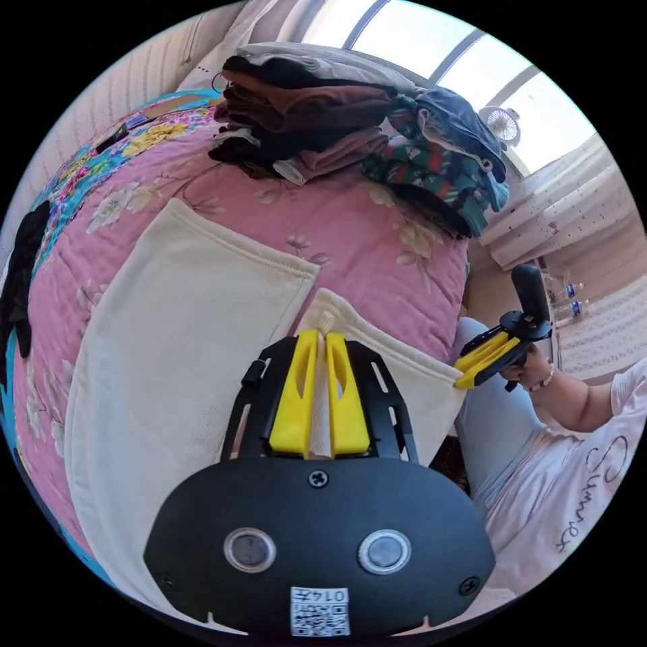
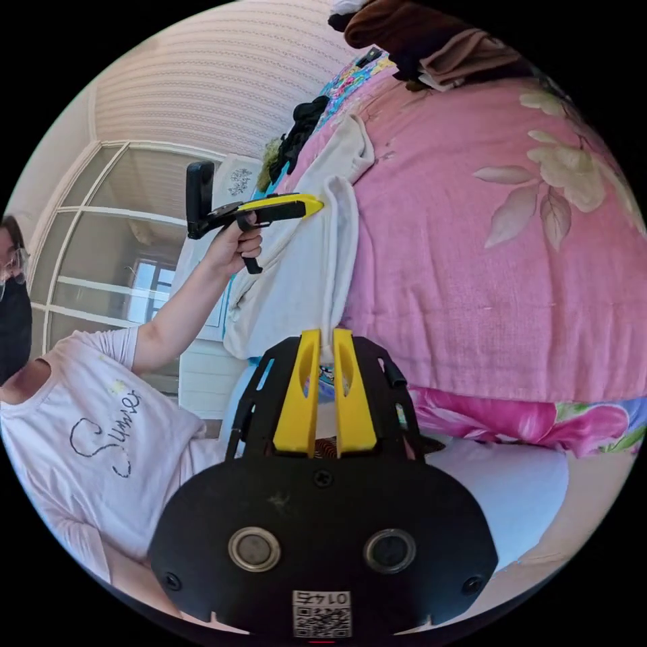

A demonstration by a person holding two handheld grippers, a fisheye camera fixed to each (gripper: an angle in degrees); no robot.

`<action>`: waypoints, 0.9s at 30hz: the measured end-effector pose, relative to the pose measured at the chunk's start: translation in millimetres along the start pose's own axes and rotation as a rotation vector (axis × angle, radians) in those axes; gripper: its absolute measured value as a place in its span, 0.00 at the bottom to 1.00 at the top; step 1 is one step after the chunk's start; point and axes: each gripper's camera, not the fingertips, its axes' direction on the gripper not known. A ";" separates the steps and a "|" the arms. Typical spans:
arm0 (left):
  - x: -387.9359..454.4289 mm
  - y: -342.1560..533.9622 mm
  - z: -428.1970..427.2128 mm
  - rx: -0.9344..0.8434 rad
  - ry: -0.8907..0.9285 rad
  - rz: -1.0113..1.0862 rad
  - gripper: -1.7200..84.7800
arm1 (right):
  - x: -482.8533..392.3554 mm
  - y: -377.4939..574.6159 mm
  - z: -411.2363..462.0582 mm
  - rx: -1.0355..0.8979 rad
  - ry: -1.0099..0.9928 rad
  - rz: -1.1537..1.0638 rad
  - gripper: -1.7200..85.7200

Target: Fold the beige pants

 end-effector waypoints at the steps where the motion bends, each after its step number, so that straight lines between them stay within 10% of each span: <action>1: 6.0 -3.4 -1.1 -0.007 -0.001 0.028 0.03 | -2.2 3.5 -9.4 0.013 -0.036 -0.013 0.05; 9: 35.7 1.4 57.2 -0.156 -0.097 0.166 0.06 | 18.0 25.0 -30.9 0.022 0.019 0.109 0.04; 15: 7.2 93.6 -26.6 0.118 0.004 -0.024 0.08 | 15.3 20.2 -26.3 0.016 0.027 0.203 0.06; 27: -141.2 531.5 -184.6 0.362 -0.242 -0.985 0.07 | -91.0 -113.6 7.6 0.009 0.350 -0.136 0.14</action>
